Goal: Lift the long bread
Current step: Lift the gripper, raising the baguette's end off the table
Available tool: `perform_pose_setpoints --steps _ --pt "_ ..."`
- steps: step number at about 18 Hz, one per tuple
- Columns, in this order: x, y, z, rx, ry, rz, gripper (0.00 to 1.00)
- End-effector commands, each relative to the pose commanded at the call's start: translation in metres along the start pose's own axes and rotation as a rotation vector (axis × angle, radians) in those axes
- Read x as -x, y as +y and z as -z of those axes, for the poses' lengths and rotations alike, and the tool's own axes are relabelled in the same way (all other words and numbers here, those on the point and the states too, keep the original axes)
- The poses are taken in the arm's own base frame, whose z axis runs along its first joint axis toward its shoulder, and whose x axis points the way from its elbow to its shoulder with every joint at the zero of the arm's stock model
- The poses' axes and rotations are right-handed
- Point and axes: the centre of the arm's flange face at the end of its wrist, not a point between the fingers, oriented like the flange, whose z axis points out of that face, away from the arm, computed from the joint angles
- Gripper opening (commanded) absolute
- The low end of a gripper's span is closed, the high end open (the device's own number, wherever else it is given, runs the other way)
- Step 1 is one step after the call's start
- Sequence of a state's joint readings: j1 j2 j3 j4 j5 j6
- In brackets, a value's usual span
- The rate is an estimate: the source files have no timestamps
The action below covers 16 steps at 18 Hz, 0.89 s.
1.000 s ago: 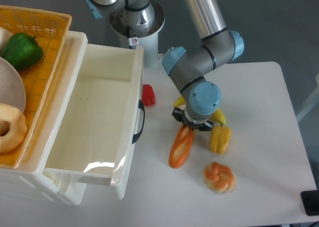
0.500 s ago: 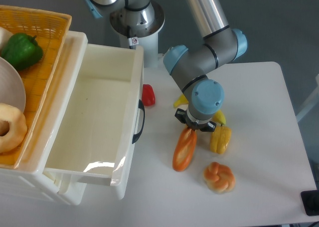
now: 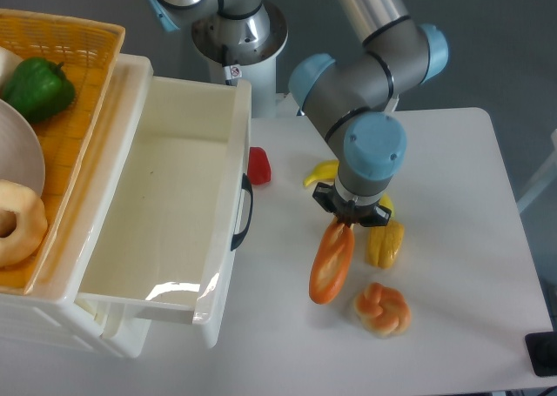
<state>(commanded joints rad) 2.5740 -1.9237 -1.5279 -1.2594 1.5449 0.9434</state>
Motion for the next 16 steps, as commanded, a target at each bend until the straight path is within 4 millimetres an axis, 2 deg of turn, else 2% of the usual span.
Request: perform_pose_setpoints --steps 7,9,13,16 --pt "-0.001 -0.006 0.036 -0.087 -0.014 0.084 0.0" --pt "-0.007 -0.006 0.052 -0.109 -0.031 0.077 0.0" --pt "-0.015 -0.006 0.065 -0.136 -0.035 0.072 0.0" --pt "-0.015 -0.005 0.066 -0.139 -0.032 0.073 0.0"
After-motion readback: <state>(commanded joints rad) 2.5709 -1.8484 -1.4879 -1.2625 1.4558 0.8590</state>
